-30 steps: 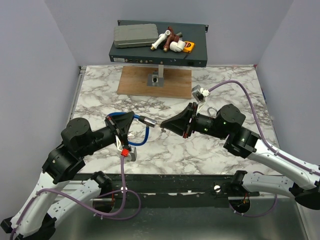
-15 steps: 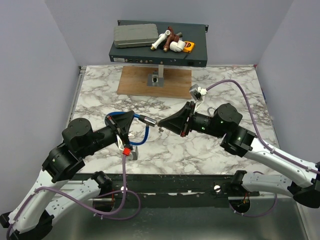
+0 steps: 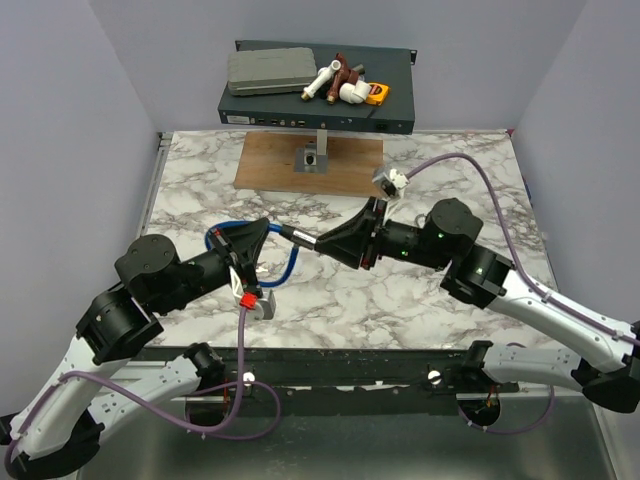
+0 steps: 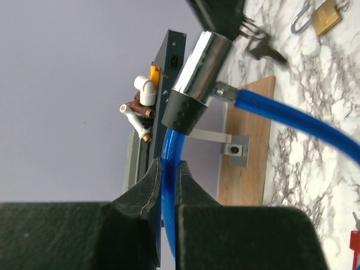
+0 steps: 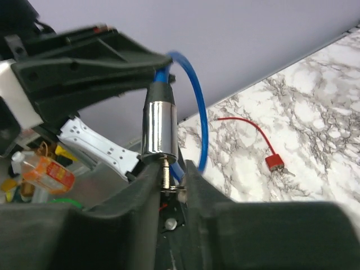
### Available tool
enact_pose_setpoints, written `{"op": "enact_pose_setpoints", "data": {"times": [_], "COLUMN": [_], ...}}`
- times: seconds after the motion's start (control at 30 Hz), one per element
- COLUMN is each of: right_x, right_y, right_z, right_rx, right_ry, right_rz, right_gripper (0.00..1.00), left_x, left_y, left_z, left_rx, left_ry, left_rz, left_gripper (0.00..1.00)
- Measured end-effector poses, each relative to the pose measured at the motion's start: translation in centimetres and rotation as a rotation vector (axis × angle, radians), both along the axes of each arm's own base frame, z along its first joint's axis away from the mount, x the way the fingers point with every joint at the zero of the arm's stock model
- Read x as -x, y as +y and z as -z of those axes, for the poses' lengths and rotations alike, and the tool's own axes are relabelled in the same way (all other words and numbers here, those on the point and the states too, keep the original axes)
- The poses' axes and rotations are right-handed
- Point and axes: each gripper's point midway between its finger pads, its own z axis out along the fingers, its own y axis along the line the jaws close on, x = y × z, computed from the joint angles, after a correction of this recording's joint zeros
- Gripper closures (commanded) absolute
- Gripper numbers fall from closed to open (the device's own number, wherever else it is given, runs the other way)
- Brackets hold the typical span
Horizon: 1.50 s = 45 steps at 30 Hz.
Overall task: Unlock with the key
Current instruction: Unlock the lock.
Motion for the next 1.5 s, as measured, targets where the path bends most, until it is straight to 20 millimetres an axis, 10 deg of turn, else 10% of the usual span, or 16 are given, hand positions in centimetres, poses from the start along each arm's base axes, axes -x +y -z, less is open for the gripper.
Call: {"op": "enact_pose_setpoints", "data": {"times": [0.17, 0.5, 1.0, 1.5], "right_x": [0.5, 0.9, 0.7, -0.6], "right_y": [-2.1, -5.8, -7.0, -2.0], "right_z": [-3.4, -8.1, -0.6, 3.8], "right_rx": [-0.042, -0.052, 0.114, 0.139], "right_ry": [-0.093, -0.213, -0.148, -0.085], "right_rz": [0.045, 0.131, 0.162, 0.072], "right_gripper": [0.35, 0.16, 0.15, 0.25], "left_x": [1.2, 1.7, -1.7, -2.2], "left_y": [-1.0, -1.4, -1.6, -1.7], "left_z": [1.2, 4.7, 3.3, 0.5], "left_rx": [0.004, -0.062, 0.166, 0.293], "left_ry": [0.038, 0.121, 0.307, 0.352], "left_rz": [0.073, 0.103, -0.105, -0.137], "left_gripper": [1.00, 1.00, 1.00, 1.00]}}
